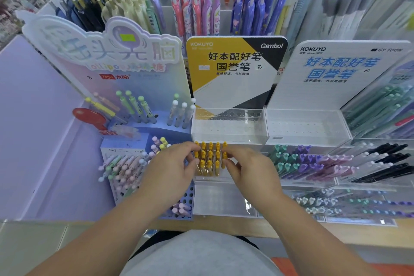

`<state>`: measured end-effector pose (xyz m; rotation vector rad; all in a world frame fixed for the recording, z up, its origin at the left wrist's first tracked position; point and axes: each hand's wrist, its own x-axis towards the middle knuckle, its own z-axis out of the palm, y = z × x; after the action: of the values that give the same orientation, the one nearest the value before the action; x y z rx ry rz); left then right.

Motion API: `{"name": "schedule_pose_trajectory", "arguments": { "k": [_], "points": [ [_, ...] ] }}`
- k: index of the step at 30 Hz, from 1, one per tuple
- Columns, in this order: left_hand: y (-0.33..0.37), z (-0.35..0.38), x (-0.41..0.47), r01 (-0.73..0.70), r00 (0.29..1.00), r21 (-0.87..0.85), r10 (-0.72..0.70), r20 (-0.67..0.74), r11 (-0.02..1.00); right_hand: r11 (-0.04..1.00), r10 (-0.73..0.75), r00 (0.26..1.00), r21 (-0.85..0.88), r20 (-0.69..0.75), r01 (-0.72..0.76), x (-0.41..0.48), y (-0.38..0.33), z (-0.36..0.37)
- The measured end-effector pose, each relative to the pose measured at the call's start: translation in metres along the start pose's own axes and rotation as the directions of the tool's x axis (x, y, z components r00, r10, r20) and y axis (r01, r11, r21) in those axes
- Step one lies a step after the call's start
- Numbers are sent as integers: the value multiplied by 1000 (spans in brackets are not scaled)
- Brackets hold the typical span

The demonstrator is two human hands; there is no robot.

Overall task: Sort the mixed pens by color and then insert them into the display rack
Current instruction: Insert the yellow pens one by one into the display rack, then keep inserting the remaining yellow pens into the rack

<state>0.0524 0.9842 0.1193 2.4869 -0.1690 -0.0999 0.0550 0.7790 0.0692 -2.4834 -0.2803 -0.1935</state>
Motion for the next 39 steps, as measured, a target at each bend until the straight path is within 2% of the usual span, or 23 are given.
{"name": "schedule_pose_trajectory", "arguments": {
  "k": [8,16,19,24,26,29,34,39],
  "points": [
    [4,-2,-2,-3,1000,17,3,5,1000,999,22,999,-29,-26,-22,-2,-1,4],
    [4,-3,-2,-3,999,21,2,46,1000,995,89,993,-48,78,-86,-6,-6,5],
    [-1,-11,-9,-14,997,-4,14,71,1000,986,163,983,-30,87,-161,-17,-15,1],
    [-17,-29,-30,-68,992,-100,78,97,993,941,333,943,70,-7,-332,-57,-33,-9],
    [-21,-33,-41,-103,983,-166,126,136,981,899,426,903,136,-59,-416,-84,-41,-11],
    [-28,-29,-62,-68,940,-284,157,303,956,809,576,805,239,-142,-537,-137,-54,-14],
    [-22,11,-99,-51,766,-299,230,601,953,600,797,565,385,-213,-701,-246,-78,-21],
    [27,72,-125,-158,653,-286,318,688,945,398,917,346,507,-199,-765,-368,-96,-18]
  ]
}}
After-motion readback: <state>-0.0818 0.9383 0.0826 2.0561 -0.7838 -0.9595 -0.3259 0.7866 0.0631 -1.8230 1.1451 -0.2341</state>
